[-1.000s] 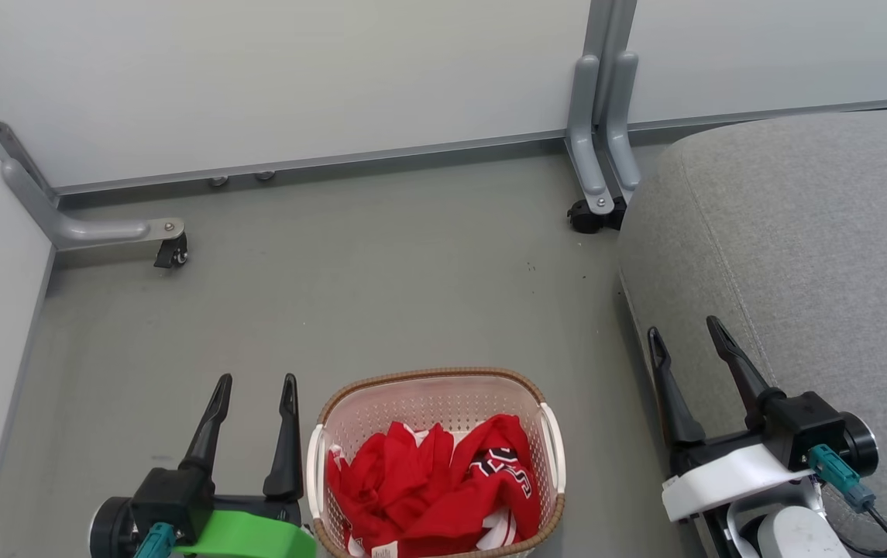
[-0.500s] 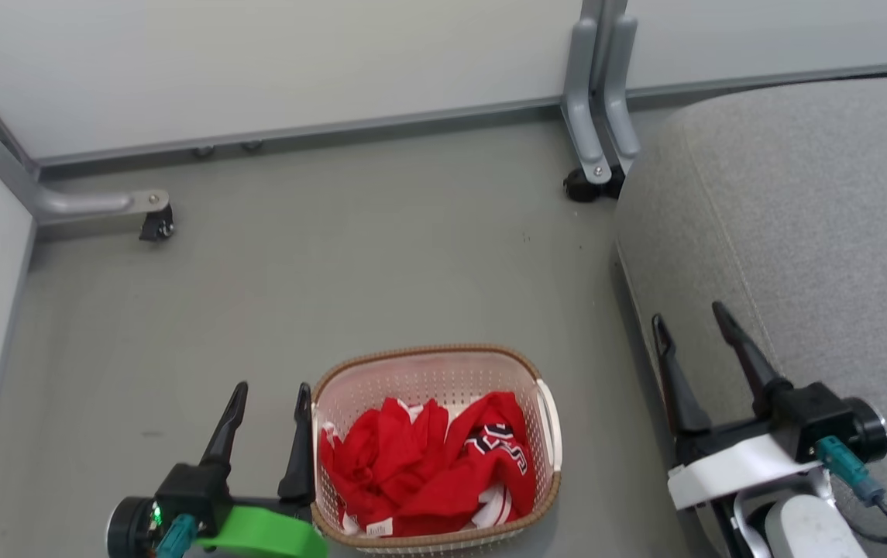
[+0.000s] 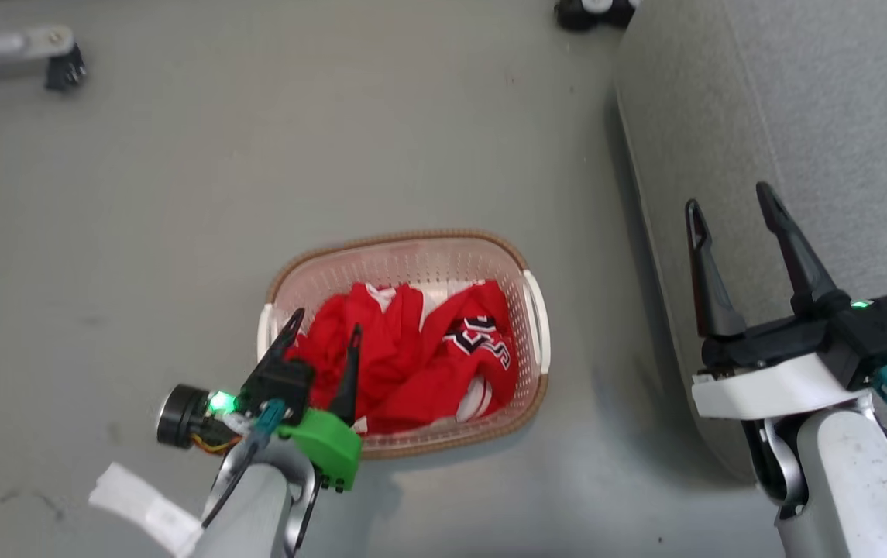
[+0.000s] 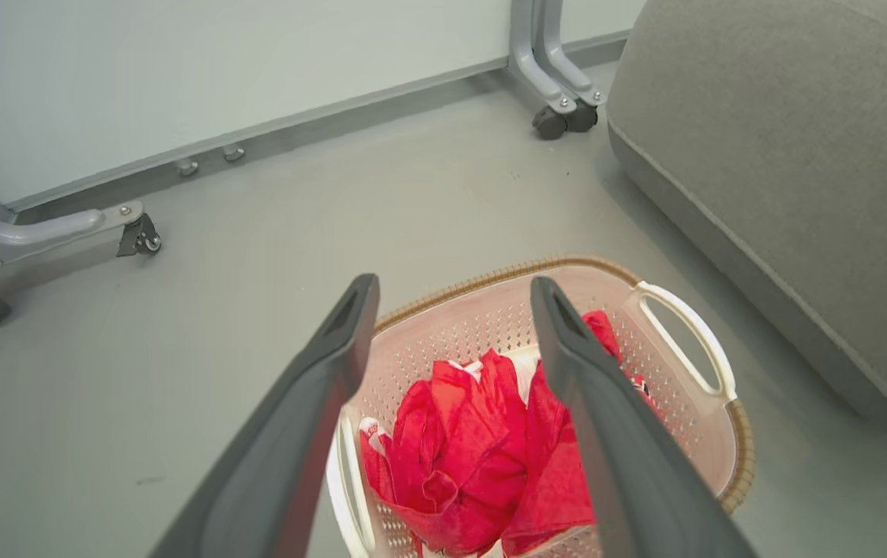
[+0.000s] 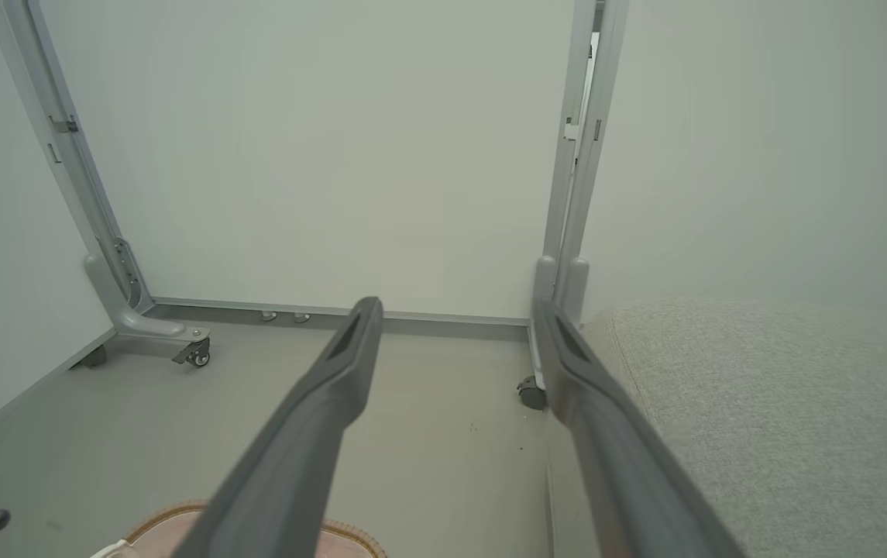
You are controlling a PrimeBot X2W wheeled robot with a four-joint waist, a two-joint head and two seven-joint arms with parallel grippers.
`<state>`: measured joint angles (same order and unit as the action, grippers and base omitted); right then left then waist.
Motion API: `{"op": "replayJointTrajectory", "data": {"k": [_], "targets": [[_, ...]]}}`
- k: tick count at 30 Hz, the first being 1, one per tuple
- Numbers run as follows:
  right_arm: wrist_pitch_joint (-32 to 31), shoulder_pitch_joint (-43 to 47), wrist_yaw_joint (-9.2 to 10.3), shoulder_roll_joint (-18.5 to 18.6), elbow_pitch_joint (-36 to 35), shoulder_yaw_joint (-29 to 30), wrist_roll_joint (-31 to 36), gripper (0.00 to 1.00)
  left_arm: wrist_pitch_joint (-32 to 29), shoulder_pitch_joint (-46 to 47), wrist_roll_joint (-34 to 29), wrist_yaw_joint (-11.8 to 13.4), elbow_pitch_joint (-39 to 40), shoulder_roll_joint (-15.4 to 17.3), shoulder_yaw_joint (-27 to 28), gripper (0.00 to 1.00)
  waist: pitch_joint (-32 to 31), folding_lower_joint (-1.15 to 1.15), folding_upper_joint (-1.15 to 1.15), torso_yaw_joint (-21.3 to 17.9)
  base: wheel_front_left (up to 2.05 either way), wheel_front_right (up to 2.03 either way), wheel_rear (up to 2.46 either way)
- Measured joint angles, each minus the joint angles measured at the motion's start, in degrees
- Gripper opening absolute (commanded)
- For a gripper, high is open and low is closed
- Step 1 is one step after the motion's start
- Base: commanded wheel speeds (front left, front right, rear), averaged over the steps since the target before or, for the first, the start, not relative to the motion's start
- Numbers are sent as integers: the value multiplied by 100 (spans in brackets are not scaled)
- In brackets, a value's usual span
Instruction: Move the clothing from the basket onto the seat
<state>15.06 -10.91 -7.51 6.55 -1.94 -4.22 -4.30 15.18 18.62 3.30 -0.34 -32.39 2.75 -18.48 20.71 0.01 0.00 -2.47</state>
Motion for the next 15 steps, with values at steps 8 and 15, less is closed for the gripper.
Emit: {"op": "replayJointTrajectory", "data": {"k": [8, 15], "targets": [[0, -374, 0, -18, -307, -19, -64, 100, 1, 1641, -639, -24, -2360, 21, -527, 100, 1079, 1, 0, -153, 0, 0, 0], [0, -555, 0, -91, -391, -92, -80, 100, -163, 2793, -883, -24, -3655, 23, -810, 100, 1996, 1, 0, -306, 0, 0, 0]]}}
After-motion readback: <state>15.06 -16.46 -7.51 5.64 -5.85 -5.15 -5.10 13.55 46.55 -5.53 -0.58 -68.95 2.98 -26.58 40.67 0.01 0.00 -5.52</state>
